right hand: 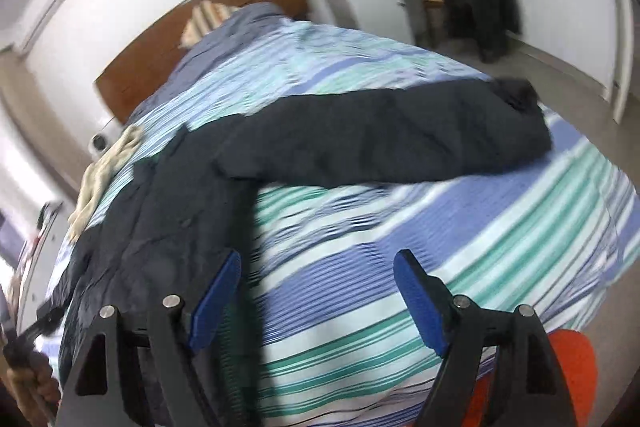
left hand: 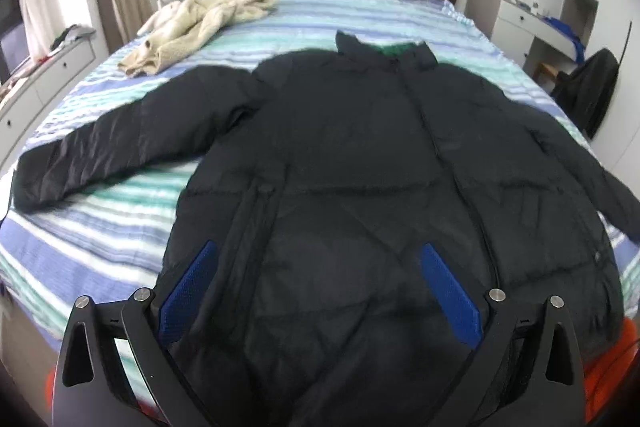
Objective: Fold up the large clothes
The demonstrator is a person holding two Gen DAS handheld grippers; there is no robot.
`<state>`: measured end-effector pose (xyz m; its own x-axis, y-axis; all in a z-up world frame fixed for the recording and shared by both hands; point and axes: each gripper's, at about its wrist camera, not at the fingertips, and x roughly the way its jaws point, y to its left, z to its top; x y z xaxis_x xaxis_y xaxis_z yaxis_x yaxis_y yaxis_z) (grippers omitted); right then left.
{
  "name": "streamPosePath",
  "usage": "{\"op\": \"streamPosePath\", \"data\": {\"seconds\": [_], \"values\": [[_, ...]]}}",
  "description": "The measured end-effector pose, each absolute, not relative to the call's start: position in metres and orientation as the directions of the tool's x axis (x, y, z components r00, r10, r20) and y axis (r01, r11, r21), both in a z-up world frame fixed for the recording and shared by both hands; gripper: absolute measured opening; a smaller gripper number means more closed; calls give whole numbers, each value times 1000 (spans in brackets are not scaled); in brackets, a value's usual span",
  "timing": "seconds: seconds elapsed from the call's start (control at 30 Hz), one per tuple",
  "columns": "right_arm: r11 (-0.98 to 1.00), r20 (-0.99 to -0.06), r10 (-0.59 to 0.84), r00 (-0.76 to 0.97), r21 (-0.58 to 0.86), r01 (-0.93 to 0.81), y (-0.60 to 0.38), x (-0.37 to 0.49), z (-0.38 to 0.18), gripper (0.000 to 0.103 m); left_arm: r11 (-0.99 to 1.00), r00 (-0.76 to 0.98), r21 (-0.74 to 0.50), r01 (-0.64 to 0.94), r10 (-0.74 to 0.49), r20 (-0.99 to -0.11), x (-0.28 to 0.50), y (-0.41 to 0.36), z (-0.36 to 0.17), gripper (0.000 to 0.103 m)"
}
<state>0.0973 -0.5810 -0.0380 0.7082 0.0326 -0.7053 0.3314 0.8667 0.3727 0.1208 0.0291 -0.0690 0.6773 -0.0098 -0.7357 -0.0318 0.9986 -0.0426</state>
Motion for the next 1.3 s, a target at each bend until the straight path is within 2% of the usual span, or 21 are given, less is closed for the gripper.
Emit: {"op": "streamPosePath", "data": {"seconds": [0.1, 0.2, 0.23, 0.3, 0.47, 0.5, 0.53, 0.6, 0.7, 0.77, 0.9, 0.97, 1.03, 1.17, 1.3], "values": [[782, -683, 28, 729, 469, 409, -618, 102, -53, 81, 999, 719, -23, -42, 14, -695, 132, 28, -81, 101], [650, -663, 31, 748, 582, 488, -658, 106, -77, 81, 997, 668, 38, -71, 76, -740, 147, 31, -115, 101], [614, -656, 23, 754, 604, 507, -668, 106, -83, 80, 996, 639, 36, -76, 77, -765, 150, 33, -128, 101], [505, -617, -16, 787, 675, 539, -696, 105, -96, 79, 997, 644, 11, -78, 58, -762, 145, 37, -138, 101], [393, -576, -122, 808, 719, 572, -727, 122, -109, 80, 996, 658, 42, -81, 85, -748, 139, 33, -139, 102], [386, -591, -140, 794, 706, 594, -730, 127, -113, 74, 996, 658, 45, -82, 88, -748, 138, 32, -139, 102], [389, -611, -152, 777, 686, 615, -732, 131, -115, 55, 996, 658, 46, -82, 89, -748, 138, 31, -140, 102], [430, -673, -178, 718, 603, 672, -735, 142, -118, 31, 996, 651, 46, -77, 85, -754, 138, 32, -138, 102], [563, -676, -228, 701, 496, 661, -717, 157, -91, 14, 997, 629, 43, -69, 77, -774, 136, 35, -132, 102], [643, -611, -204, 764, 505, 576, -696, 163, -55, 12, 996, 646, 34, -84, 80, -759, 127, 37, -121, 102], [863, -454, -89, 886, 409, 296, -614, 190, 40, 12, 994, 682, 6, -107, 78, -728, 107, 42, -102, 102], [926, -382, 35, 923, 360, 114, -551, 204, 81, 12, 993, 687, -31, -118, 59, -725, 99, 49, -94, 102], [946, -351, 153, 924, 322, -35, -491, 218, 104, 12, 990, 691, -63, -123, 40, -722, 92, 55, -89, 102], [942, -382, 315, 869, 238, -237, -371, 249, 98, 11, 987, 686, -51, -151, 67, -724, 82, 69, -86, 102], [914, -511, 405, 758, 236, -329, -277, 281, 34, 11, 985, 667, -31, -170, 92, -739, 73, 85, -86, 102]]}}
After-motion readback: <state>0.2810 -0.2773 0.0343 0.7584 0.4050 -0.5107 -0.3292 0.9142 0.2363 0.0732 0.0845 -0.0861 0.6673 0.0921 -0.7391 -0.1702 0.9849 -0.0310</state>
